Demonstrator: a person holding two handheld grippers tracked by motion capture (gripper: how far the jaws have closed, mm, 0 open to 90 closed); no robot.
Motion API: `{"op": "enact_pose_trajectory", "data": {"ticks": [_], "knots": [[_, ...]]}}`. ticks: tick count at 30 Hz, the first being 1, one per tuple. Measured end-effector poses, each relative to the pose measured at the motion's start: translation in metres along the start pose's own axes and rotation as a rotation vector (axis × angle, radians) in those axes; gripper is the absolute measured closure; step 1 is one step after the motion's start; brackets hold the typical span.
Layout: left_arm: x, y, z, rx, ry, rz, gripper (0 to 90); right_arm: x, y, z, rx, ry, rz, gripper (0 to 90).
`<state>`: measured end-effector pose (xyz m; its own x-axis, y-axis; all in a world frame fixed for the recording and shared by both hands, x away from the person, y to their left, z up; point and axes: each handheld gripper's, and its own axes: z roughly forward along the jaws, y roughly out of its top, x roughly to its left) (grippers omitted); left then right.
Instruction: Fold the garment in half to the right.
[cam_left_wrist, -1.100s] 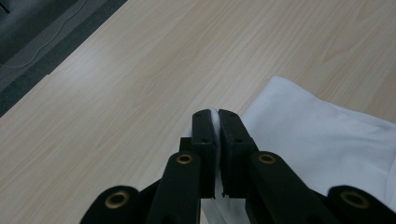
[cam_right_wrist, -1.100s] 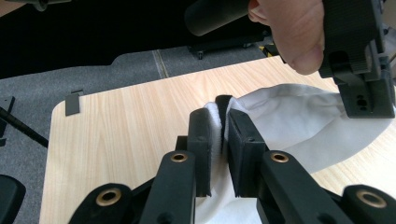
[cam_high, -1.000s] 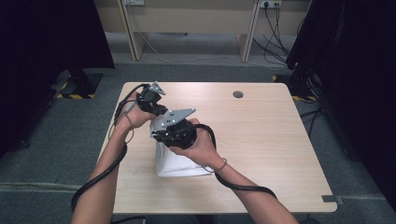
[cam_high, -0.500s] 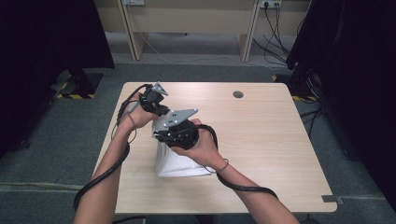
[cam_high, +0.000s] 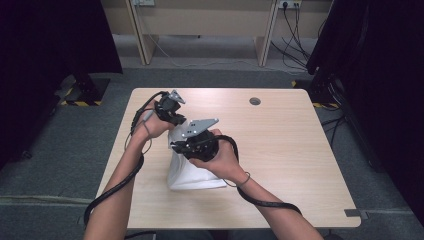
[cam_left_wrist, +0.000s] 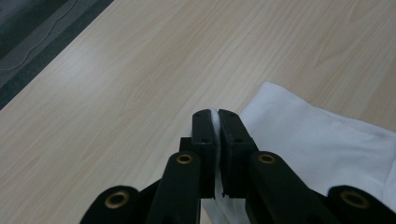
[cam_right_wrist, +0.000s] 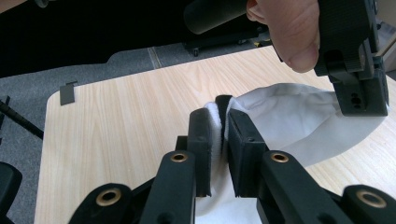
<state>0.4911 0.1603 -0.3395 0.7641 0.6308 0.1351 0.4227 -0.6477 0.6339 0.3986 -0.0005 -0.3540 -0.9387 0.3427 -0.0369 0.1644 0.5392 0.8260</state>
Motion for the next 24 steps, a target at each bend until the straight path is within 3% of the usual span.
{"op": "enact_pose_trajectory", "data": {"ticks": [24], "knots": [[-0.006, 0.003, 0.013, 0.002, -0.017, 0.0, 84.9, -0.005, -0.014, -0.009, 0.017, -0.013, 0.004, 80.8]]}}
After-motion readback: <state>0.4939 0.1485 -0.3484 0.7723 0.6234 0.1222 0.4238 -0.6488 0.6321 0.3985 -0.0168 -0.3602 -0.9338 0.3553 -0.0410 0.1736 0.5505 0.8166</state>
